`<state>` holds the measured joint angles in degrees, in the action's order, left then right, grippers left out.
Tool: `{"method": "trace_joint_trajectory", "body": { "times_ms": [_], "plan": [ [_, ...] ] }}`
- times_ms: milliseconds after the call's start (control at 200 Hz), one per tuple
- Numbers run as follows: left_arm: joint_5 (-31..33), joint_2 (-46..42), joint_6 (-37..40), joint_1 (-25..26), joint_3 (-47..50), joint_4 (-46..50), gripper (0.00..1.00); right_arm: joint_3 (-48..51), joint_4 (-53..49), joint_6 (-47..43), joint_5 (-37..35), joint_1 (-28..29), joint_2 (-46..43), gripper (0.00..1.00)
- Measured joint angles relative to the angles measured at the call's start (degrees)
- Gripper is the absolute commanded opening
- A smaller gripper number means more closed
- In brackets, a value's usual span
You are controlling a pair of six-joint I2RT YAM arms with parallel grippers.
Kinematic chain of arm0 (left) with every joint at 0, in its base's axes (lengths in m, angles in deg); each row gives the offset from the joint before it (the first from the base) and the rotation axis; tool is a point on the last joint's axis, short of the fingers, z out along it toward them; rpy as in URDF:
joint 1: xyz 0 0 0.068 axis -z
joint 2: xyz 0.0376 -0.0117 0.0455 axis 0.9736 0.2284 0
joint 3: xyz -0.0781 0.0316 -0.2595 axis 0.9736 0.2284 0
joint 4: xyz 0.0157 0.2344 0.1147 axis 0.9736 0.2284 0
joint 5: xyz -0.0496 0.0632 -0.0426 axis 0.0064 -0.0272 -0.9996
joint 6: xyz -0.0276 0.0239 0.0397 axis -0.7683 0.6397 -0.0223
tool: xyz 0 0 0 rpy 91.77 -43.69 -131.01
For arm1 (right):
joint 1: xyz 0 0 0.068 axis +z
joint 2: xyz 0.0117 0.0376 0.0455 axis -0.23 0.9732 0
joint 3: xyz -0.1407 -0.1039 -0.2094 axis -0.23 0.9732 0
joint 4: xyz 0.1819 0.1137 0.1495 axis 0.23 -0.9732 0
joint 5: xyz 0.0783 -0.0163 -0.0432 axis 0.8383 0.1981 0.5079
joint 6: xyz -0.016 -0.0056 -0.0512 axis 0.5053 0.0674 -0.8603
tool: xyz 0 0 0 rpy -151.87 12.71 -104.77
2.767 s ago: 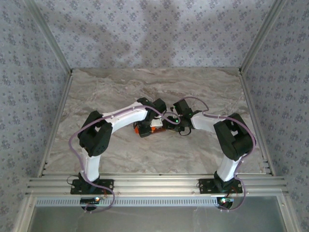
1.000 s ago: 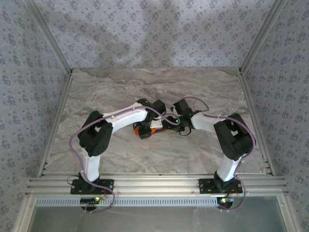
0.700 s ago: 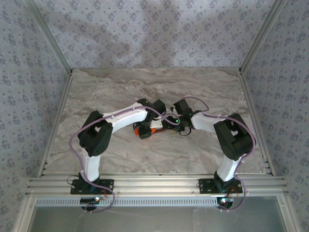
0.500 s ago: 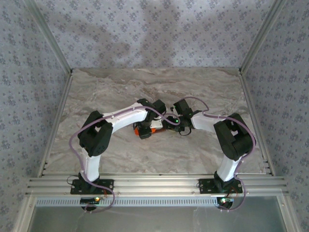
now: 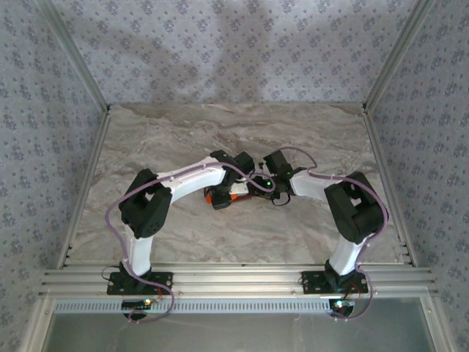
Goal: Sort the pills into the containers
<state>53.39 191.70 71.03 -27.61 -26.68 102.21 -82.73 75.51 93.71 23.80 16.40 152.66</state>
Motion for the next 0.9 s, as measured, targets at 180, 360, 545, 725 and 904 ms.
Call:
{"method": "trace_joint_trajectory", "body": {
  "times_ms": [180,360,545,725,904],
  "plan": [
    [0.8,0.0,0.5,0.0,0.0,0.0,0.0,0.0,0.0,0.3,0.0,0.0,0.0,0.44],
    [0.9,0.2,0.7,0.3,-0.3,0.1,0.0,0.0,0.2,0.5,0.2,-0.1,0.1,0.44],
    [1.3,1.1,0.7,0.7,-0.9,0.2,0.0,0.1,0.4,0.6,0.7,-0.2,0.2,0.44],
    [1.4,1.2,0.7,0.7,-0.9,0.2,0.0,0.2,0.5,0.6,0.8,-0.2,0.2,0.44],
    [1.4,1.2,0.7,0.7,-1.0,0.2,0.0,0.2,0.5,0.6,0.9,-0.2,0.3,0.44]
  ]
}}
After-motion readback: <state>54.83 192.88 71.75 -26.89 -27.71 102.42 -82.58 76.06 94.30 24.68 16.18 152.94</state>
